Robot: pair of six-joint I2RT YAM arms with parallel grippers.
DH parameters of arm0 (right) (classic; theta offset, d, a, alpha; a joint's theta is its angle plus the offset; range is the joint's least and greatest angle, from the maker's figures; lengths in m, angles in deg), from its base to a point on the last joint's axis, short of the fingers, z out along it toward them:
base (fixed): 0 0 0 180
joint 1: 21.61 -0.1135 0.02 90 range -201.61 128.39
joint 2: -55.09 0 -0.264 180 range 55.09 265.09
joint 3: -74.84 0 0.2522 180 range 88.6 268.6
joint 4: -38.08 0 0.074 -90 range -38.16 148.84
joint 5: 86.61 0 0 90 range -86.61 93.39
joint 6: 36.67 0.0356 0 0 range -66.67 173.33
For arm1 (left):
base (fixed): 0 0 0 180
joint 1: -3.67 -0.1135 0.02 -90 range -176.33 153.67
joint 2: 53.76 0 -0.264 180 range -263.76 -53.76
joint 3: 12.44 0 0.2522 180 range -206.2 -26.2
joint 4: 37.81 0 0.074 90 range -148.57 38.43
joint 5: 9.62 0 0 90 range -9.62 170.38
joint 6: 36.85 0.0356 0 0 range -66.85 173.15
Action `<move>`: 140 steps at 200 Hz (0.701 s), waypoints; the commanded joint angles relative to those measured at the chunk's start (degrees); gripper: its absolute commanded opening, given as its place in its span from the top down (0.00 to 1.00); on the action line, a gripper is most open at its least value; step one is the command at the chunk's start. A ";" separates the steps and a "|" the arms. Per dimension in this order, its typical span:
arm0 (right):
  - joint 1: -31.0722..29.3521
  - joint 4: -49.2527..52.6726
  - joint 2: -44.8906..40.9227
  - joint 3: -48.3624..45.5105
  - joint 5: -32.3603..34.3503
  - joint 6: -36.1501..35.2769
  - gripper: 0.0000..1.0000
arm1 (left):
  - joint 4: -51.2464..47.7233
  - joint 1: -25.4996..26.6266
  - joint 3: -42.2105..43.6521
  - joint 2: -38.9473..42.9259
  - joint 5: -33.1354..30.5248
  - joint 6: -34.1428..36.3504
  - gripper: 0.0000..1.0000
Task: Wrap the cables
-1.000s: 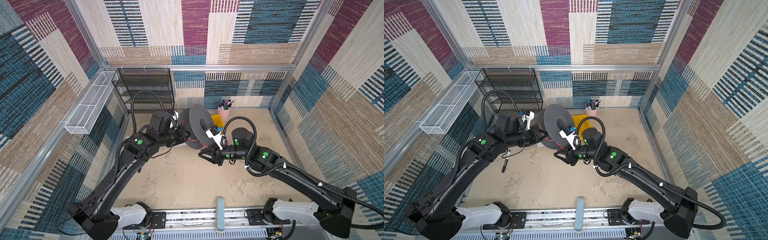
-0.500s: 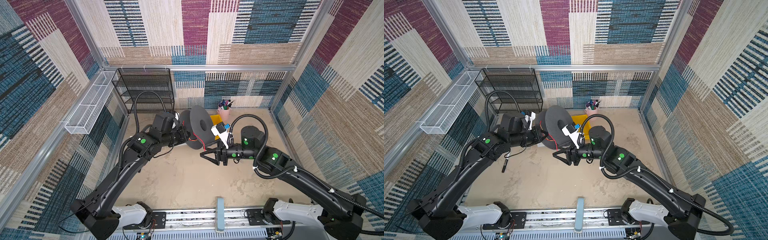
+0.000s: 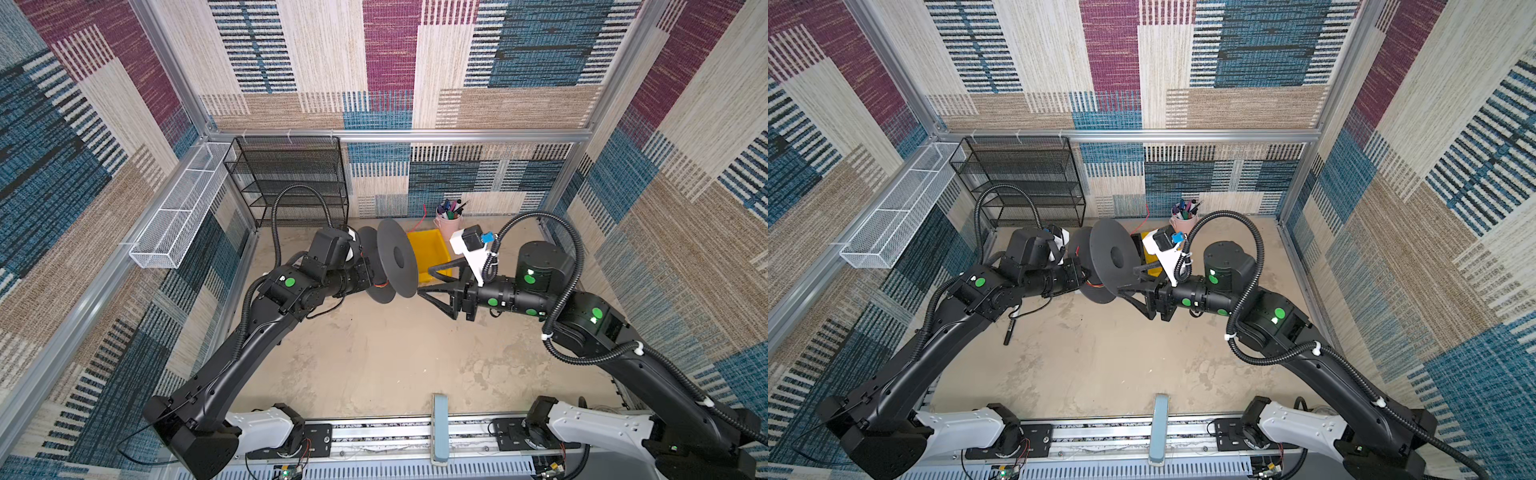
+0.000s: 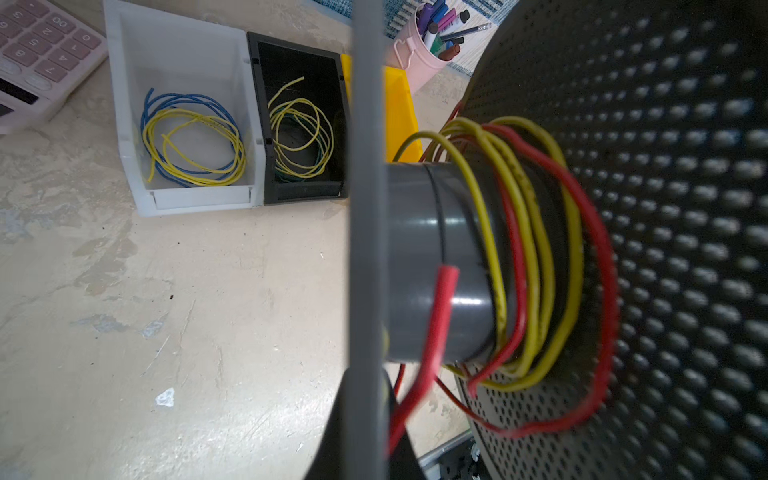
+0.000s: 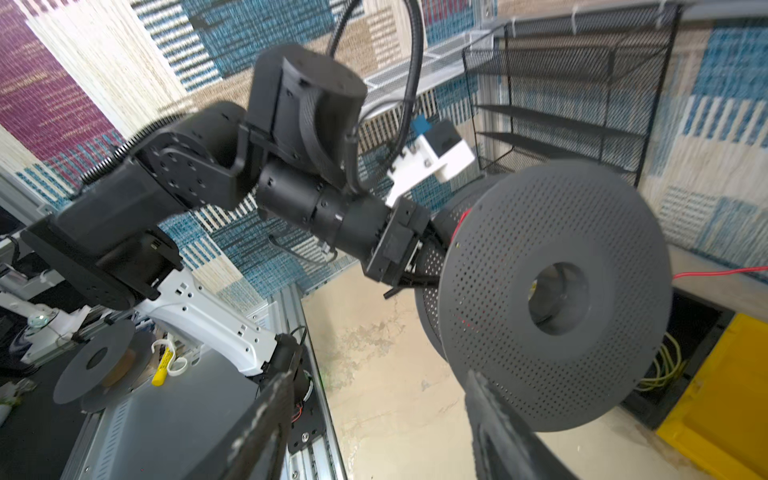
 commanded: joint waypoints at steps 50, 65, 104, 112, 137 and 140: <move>20.33 5.60 1.23 1.52 2.13 5.45 0.28 | 2.35 0.04 2.19 5.36 3.22 9.67 1.00; 24.92 3.58 2.89 -0.03 -0.77 5.94 0.27 | 1.81 0.04 2.77 6.61 5.12 11.77 1.00; 28.16 -4.14 9.10 -0.17 -7.98 7.48 0.26 | -0.84 0.04 3.34 8.52 6.92 14.78 1.00; 28.14 -5.04 9.97 0.84 -9.24 6.79 0.27 | -1.28 0.04 3.37 8.72 6.69 15.03 1.00; 28.14 -2.57 11.89 5.94 -11.25 5.31 0.27 | -2.49 0.04 3.02 8.68 6.16 15.84 1.00; 28.13 -1.46 12.29 6.96 -11.29 5.24 0.27 | -2.74 0.04 2.93 8.60 6.04 15.96 1.00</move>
